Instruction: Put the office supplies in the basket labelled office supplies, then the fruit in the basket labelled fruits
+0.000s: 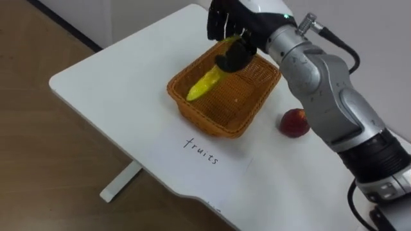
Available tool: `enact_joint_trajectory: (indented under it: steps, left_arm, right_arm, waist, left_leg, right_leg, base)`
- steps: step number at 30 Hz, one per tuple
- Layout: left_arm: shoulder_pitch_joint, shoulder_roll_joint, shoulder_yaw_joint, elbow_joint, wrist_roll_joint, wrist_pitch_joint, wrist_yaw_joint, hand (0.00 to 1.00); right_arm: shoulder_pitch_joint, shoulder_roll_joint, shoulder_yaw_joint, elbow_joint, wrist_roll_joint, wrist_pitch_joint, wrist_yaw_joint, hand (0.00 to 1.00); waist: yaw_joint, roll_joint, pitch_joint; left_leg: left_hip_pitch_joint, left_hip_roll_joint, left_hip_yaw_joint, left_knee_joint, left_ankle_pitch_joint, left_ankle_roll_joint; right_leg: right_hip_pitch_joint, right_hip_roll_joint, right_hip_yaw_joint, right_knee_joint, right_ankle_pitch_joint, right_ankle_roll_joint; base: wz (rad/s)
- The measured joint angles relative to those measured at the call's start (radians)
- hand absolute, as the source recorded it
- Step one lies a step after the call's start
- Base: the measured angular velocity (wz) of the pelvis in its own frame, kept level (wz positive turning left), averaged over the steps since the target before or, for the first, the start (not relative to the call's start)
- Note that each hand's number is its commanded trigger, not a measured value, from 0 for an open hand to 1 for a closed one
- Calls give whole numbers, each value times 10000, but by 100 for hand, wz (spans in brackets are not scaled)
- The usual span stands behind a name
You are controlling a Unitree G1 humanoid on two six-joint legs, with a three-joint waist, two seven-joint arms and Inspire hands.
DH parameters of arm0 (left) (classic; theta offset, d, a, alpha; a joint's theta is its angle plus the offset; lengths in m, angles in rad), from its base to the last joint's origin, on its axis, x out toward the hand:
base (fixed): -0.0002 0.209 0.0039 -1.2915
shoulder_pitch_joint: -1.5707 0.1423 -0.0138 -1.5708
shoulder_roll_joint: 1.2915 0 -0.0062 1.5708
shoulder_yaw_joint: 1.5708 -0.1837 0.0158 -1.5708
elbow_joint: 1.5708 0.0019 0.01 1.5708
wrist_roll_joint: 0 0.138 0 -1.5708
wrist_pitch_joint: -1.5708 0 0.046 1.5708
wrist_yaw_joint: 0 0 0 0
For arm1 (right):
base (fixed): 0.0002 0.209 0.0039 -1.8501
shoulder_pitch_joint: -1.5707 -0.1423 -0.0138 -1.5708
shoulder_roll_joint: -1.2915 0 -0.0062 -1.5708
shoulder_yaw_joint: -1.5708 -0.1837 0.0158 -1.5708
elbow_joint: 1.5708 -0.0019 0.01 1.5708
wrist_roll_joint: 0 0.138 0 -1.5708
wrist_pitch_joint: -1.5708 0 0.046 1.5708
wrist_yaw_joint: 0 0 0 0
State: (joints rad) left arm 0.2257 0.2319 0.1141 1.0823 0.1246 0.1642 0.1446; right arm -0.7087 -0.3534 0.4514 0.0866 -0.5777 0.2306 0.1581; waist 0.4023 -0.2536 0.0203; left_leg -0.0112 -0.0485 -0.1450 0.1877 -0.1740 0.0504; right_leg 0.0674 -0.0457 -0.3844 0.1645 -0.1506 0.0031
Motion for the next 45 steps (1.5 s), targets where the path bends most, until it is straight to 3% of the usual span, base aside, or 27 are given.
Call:
enact_joint_trajectory:
  steps: [6, 11, 25, 38, 41, 42, 45]
  left_arm:
    - [-111, -8, 8, -34, 24, 35, 9, 0]
    - [-108, -67, 7, -109, 47, 170, 15, 0]
    - [-104, -113, -42, -519, 385, 349, 43, 0]
    - [73, -57, -193, -997, 369, 247, -35, 0]
    - [81, -176, -184, -1030, 376, 242, 35, 0]
    - [80, -200, -183, -1021, 377, 243, 42, 0]
    - [34, -359, -202, -943, 369, 249, 9, 0]
  right_arm:
    - [-1, 4, 8, 318, 3, 1, -286, 0]
    - [0, 7, 12, 647, 53, 13, -355, 0]
    - [0, 3, 12, 782, 207, 4, -540, 0]
    - [22, -40, -66, 780, 1109, -596, -993, 0]
    - [142, -44, -617, 782, 2387, -668, -1181, 0]
    - [168, -43, -723, 784, 2550, -671, -1264, 0]
    - [461, -35, -1255, 790, 2998, -835, -1588, 0]
  waist:
    - [195, 17, 9]
    - [282, 122, 86]
    - [324, 153, 69]
    - [-339, 254, -5]
    - [-561, 400, -57]
    - [-588, 450, -39]
    - [-747, 795, -66]
  left_leg:
    - [-93, -40, -27, 46, -2, -2]
    - [-156, -62, -37, 143, -1, -5]
    - [-127, -91, 48, 168, 8, 8]
    - [-64, -58, 294, 184, 24, 21]
    - [101, -51, 393, 161, 18, 42]
    - [168, -44, 422, 166, 14, 48]
    - [409, -15, 562, 163, -42, 103]
  right_leg:
    - [28, 0, -4, -138, 0, 0]
    - [7, -17, 1, -138, 0, -1]
    - [14, -36, 164, -139, 0, -1]
    - [20, -32, 562, -118, 4, -6]
    - [131, -44, 647, -95, 4, -5]
    - [174, -44, 660, -93, 4, -5]
    - [371, -61, 657, -70, 12, 9]
  base:
    - [1]
    - [2]
    - [-1]
    - [-4]
    - [-7]
    - [-14]
    - [-10]
